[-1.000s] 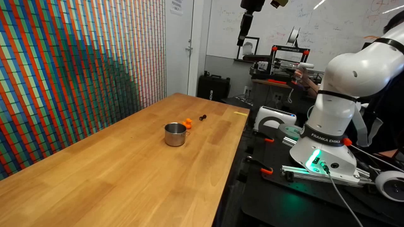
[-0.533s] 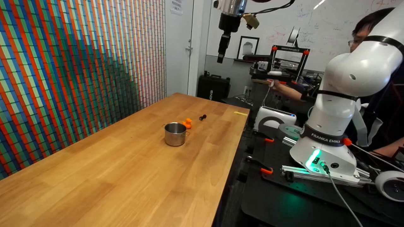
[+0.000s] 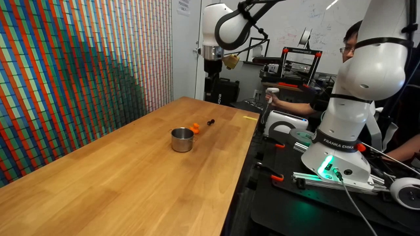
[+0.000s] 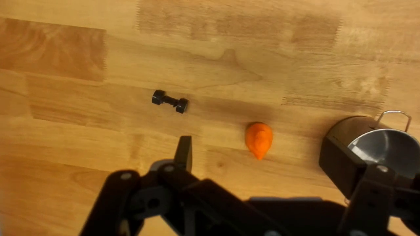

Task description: Put the rubber duck in the pot

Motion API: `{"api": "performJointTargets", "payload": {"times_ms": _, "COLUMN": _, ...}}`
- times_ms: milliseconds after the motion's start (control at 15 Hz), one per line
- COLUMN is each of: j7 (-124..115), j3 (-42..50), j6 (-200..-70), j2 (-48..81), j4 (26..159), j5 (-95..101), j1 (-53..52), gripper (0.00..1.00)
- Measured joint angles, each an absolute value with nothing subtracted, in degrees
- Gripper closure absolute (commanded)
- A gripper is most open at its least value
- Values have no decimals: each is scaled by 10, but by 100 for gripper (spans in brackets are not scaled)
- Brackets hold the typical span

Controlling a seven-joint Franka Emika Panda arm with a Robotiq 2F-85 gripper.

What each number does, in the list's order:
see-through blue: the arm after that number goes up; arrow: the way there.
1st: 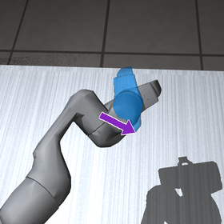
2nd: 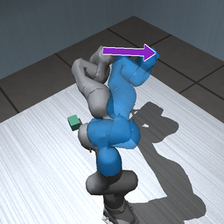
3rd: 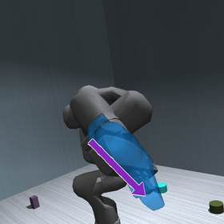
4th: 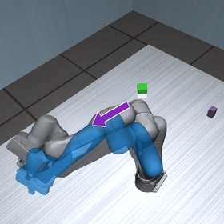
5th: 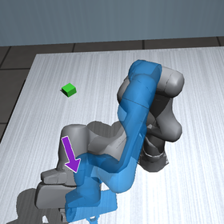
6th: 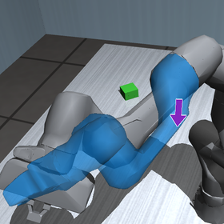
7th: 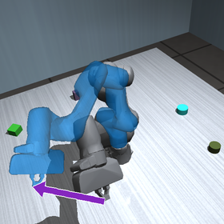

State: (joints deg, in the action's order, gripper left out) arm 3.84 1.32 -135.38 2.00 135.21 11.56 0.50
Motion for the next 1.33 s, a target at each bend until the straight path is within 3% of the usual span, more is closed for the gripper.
{"api": "performJointTargets", "payload": {"times_ms": 467, "j7": 27, "j3": 14, "j6": -1394, "j2": 173, "j4": 1277, "j5": 89, "j1": 6, "gripper": 0}}
{"api": "performJointTargets", "payload": {"times_ms": 1067, "j7": 6, "j3": 12, "j6": -1457, "j2": 277, "j4": 1239, "j5": 87, "j1": -8, "gripper": 0}}
{"api": "performJointTargets", "payload": {"times_ms": 1133, "j7": 4, "j3": 13, "j6": -1465, "j2": 285, "j4": 1238, "j5": 88, "j1": -11, "gripper": 25}}
{"api": "performJointTargets", "payload": {"times_ms": 1200, "j7": 1, "j3": 15, "j6": -1473, "j2": 292, "j4": 1237, "j5": 89, "j1": -14, "gripper": 28}}
{"api": "performJointTargets", "payload": {"times_ms": 1333, "j7": -3, "j3": 20, "j6": -1495, "j2": 305, "j4": 1235, "j5": 97, "j1": -19, "gripper": 44}}
